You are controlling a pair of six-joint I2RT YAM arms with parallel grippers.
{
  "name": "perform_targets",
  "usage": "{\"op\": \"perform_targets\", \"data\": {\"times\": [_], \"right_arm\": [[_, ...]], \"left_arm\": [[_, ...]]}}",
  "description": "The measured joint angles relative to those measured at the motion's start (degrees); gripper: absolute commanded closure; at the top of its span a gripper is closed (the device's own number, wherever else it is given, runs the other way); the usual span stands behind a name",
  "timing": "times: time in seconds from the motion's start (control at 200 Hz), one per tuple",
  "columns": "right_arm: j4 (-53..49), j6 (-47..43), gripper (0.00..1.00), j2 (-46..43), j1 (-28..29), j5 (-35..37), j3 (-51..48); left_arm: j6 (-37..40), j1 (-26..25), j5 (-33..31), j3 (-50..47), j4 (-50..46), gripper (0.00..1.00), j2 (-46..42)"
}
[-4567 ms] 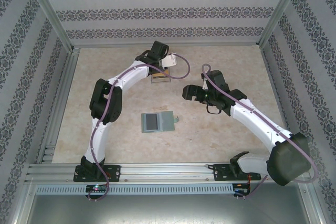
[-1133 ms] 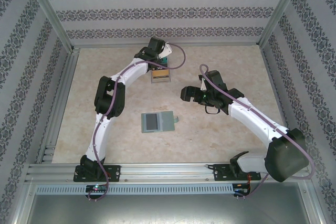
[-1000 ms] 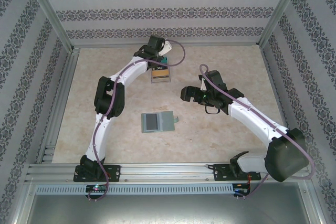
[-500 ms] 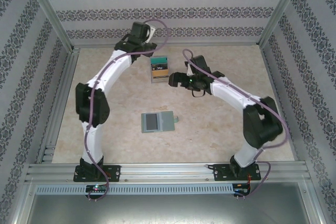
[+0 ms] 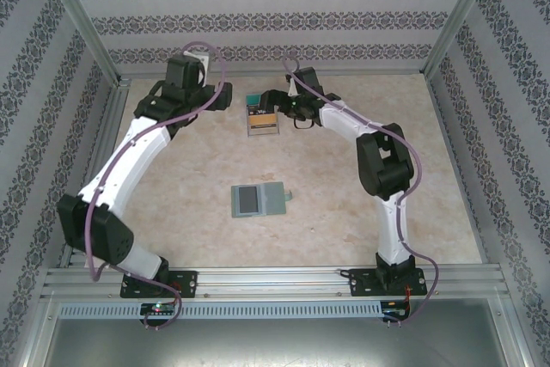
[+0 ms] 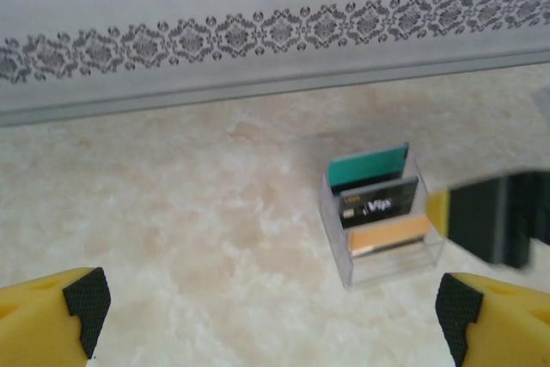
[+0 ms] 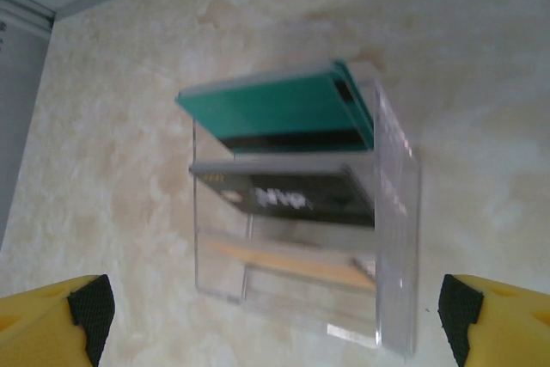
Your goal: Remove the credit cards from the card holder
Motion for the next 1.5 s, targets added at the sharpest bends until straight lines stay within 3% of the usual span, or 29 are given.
{"op": "perform_targets", "data": {"times": [0.385, 0.555, 0.889, 1.219, 1.499], "right_arm": [[7.72, 5.68, 0.02, 11.78, -2.64, -4.81, 9.68], [13.03, 8.83, 0.02, 14.53, -3.50, -6.75, 11.15], [21.46, 15.96, 0.02, 27.23, -4.76, -15.54, 25.09], [23.47, 17.88, 0.02, 28.30, -4.44, -21.11, 25.35], [27.28, 17.86, 0.02, 26.73, -3.41, -22.53, 19.71]], "left_arm": [[-7.06, 0.00, 1.90, -11.10, -2.01, 0.00, -15.28], [-9.03, 0.04, 2.10, -14.67, -3.28, 0.00, -19.04], [-9.94, 0.04, 2.05, -15.19, -4.57, 0.00, -21.77], [-9.94, 0.04, 1.84, -16.17, -4.79, 0.00, -22.12], [-9.94, 0.04, 1.86, -16.39, -4.79, 0.00, -22.14]]}}
